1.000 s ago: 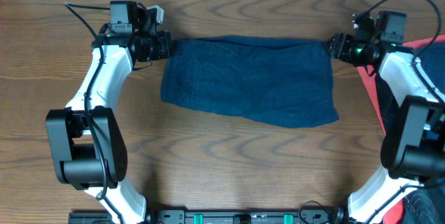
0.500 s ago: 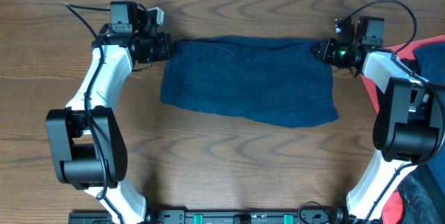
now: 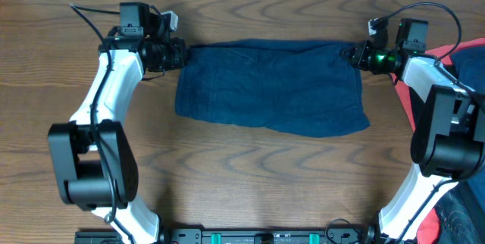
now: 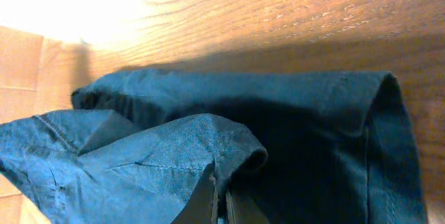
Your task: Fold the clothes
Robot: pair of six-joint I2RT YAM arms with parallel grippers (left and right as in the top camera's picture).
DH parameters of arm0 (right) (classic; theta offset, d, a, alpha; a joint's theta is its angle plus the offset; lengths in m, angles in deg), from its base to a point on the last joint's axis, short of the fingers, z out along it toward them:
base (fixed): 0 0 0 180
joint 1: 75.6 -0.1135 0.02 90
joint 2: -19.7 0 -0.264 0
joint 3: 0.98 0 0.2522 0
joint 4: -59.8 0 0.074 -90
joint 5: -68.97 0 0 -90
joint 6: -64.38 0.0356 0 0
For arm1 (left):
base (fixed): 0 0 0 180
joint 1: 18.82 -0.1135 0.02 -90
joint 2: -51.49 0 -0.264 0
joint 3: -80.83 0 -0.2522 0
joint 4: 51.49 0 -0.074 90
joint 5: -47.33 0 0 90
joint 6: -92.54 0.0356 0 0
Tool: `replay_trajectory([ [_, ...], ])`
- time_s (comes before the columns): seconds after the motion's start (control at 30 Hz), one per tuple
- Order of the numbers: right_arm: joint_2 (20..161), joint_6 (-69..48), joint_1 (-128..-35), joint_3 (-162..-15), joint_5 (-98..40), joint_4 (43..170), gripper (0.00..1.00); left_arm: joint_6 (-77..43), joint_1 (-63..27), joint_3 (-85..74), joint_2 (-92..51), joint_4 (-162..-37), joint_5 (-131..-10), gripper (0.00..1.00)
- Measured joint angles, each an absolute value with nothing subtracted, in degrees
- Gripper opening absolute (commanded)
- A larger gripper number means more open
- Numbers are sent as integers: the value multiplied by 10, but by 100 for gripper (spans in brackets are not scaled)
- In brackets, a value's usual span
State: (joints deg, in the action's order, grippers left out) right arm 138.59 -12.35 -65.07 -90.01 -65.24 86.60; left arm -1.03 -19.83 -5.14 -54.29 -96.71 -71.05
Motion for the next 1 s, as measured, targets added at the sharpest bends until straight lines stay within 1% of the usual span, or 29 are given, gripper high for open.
replay_trajectory([
  [0.17,1347,-126,-644,-900,-662,914,1,-2,-198,-51,-482,-1011,-702,6],
  [0.47,1266,-178,-642,-900,-657,1115,1,18,-198,-51,-423,-1174,-689,6],
  [0.57,1224,-198,-642,-900,-621,1200,1,21,-198,-51,-398,-1236,-682,6],
  [0.77,1093,-219,-642,-900,-495,1398,1,23,-198,-52,-311,-1370,-676,6],
  [0.97,1024,-225,-642,-900,-426,1545,1,19,-198,-51,-256,-1495,-675,6],
  [1.0,1020,-225,-642,-900,-420,1562,4,19,-198,-51,-254,-1512,-673,6],
])
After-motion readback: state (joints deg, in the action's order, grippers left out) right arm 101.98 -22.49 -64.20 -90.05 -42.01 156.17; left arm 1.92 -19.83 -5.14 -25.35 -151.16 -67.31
